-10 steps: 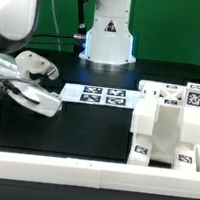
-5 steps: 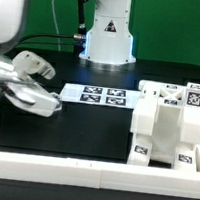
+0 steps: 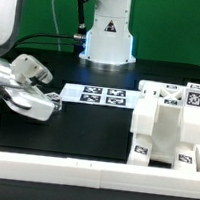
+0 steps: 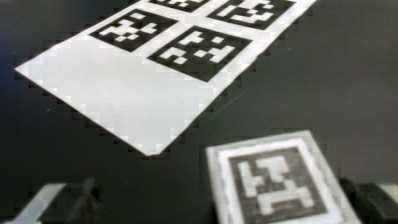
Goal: Assemble chair
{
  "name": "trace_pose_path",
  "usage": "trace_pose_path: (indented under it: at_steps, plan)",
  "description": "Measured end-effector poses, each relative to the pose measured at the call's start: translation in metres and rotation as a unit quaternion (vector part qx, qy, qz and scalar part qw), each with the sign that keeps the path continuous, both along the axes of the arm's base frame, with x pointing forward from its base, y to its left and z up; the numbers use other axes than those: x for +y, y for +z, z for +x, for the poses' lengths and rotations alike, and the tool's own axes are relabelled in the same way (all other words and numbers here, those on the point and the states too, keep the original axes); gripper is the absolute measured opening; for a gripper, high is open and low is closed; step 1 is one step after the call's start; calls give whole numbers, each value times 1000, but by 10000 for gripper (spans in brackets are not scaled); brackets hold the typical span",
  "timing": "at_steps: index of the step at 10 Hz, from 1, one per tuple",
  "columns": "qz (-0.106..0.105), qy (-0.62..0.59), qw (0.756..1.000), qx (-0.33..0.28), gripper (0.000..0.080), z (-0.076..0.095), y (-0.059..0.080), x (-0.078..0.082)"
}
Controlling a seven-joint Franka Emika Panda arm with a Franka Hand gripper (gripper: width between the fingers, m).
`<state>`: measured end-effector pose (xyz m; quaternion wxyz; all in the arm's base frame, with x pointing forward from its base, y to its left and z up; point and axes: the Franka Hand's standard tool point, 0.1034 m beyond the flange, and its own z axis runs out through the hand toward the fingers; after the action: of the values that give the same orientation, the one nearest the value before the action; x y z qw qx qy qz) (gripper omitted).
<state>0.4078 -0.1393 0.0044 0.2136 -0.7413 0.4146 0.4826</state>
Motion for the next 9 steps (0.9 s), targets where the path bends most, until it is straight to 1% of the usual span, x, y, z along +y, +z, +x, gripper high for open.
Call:
trace_pose_path:
  at_steps: [2,3,4,5,6,8,9]
  plan:
    - [-1,0,1000,1,649,0,0,1]
    - [-1,0,1000,1,551,0,0,1]
    - [-1,0,1000,1,551,0,0,0]
    - [-1,0,1000,1,367,0,0,0]
    - [-2,0,1000,1,281,0,0,0]
    - [-6,6,1000,-4,281,5,3,0]
    - [-17,19,999,-23,281,16,16,3]
